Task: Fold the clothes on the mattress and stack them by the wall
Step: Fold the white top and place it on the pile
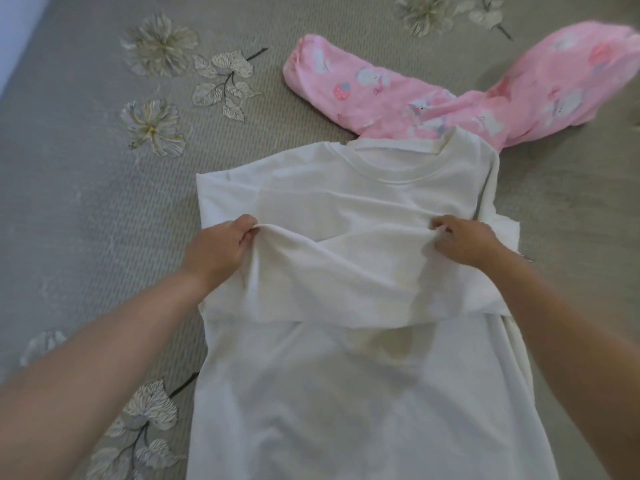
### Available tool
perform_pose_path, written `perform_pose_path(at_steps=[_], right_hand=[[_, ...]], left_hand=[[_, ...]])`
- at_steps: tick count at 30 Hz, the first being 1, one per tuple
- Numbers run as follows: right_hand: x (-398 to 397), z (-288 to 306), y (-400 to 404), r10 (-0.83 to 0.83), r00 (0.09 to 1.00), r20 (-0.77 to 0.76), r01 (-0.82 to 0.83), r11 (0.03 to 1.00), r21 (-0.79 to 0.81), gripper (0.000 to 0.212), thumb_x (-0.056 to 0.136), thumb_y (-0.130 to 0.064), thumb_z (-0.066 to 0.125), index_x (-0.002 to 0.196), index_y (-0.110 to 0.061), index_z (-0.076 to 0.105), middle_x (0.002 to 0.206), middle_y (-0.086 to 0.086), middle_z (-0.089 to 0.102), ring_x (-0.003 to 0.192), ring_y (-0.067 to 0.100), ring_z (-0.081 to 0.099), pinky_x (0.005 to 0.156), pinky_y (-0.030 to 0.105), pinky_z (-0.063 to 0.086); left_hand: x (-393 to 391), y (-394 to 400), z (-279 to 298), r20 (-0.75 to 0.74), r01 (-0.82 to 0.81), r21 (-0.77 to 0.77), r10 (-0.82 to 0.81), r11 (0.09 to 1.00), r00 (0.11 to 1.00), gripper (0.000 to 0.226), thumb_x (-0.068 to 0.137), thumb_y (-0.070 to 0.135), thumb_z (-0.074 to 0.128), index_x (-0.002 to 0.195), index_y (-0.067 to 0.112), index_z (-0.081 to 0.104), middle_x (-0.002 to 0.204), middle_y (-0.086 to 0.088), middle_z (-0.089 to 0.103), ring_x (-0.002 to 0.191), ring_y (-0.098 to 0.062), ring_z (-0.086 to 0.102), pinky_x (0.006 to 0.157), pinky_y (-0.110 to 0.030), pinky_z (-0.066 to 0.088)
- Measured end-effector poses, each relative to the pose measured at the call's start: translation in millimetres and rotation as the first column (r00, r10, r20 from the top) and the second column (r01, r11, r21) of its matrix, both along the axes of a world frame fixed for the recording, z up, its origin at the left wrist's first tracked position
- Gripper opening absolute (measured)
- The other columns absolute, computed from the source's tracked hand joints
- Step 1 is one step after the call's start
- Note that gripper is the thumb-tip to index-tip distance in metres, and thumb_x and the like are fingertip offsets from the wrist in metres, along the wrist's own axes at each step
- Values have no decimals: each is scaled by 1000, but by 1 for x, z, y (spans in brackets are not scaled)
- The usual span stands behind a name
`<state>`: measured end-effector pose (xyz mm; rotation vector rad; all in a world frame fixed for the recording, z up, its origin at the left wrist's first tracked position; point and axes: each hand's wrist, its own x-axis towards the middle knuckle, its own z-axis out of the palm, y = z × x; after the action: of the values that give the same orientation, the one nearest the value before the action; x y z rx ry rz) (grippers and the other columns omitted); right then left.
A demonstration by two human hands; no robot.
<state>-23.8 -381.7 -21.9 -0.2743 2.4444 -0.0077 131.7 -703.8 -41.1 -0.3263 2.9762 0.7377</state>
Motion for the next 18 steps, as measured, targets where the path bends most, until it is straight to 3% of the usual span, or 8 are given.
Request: perform_pose_path(at_steps=[3, 5, 6, 8, 10, 13, 16, 18], right_hand=[[-15, 14, 4, 140, 983, 120, -141, 990, -4, 16, 86, -15, 54, 99, -13, 63, 95, 6, 62, 92, 24, 53, 74, 28, 39], [-22, 28, 16, 45, 997, 63, -34, 986, -164, 11, 84, -8, 56, 80, -15, 63, 73, 2, 56, 76, 22, 50, 58, 25, 35], [-26, 34, 21, -49, 999, -5, 46, 966, -254, 13, 82, -4, 57, 81, -15, 65, 70, 6, 56, 70, 21, 49, 55, 24, 34], [-30, 36, 26, -137, 973, -186, 66, 936, -345, 18, 81, -2, 58, 95, -8, 68, 72, 13, 60, 65, 22, 50, 58, 26, 37], [-27, 23, 21, -43, 953, -301, -39, 965, -260, 30, 85, -7, 57, 115, -6, 62, 91, 15, 63, 82, 28, 55, 72, 31, 40], [-15, -2, 11, 53, 976, -209, -84, 987, -140, 44, 94, -26, 46, 136, -15, 40, 121, 13, 52, 112, 30, 48, 88, 35, 40], [-13, -8, 21, -104, 976, -194, 55, 969, -241, 38, 99, -22, 34, 134, -11, 43, 125, 18, 53, 114, 32, 48, 89, 34, 38], [-11, -6, 37, -71, 974, -217, 48, 993, -111, 36, 99, -22, 30, 126, -8, 49, 122, 17, 55, 111, 32, 50, 90, 36, 39]], left_hand=[[-13, -8, 3, -6, 6, -81, -7, 997, 1000, 34, 94, 24, 35, 102, -1, 56, 90, -24, 63, 86, -39, 59, 62, -37, 35], [-19, -12, 6, -24, -33, -122, 31, 992, 999, 28, 94, 21, 41, 96, -1, 57, 87, -25, 63, 84, -40, 60, 61, -38, 37], [-23, -12, 7, -28, -50, -136, 46, 989, 999, 24, 94, 18, 45, 94, -2, 58, 85, -25, 63, 82, -40, 60, 60, -38, 38], [-36, -10, 8, 32, -61, -194, 69, 979, 997, 24, 94, 18, 44, 94, -2, 57, 88, -25, 63, 83, -40, 60, 60, -38, 36], [-53, -10, 6, 174, -27, -337, 91, 941, 981, 28, 96, 22, 38, 105, 1, 54, 102, -22, 61, 96, -37, 57, 67, -38, 37], [-62, -6, 2, 255, -53, -465, 191, 884, 948, 37, 92, 14, 41, 128, 5, 42, 126, -20, 47, 119, -34, 41, 92, -43, 33], [-61, 23, -2, 28, -86, -337, 101, 938, 994, 38, 84, 0, 47, 121, -7, 52, 126, -33, 48, 120, -46, 44, 97, -53, 36], [-59, 52, -3, -108, 55, -288, -89, 956, 990, 38, 78, 8, 44, 105, -10, 62, 112, -34, 58, 105, -50, 56, 83, -58, 46]])
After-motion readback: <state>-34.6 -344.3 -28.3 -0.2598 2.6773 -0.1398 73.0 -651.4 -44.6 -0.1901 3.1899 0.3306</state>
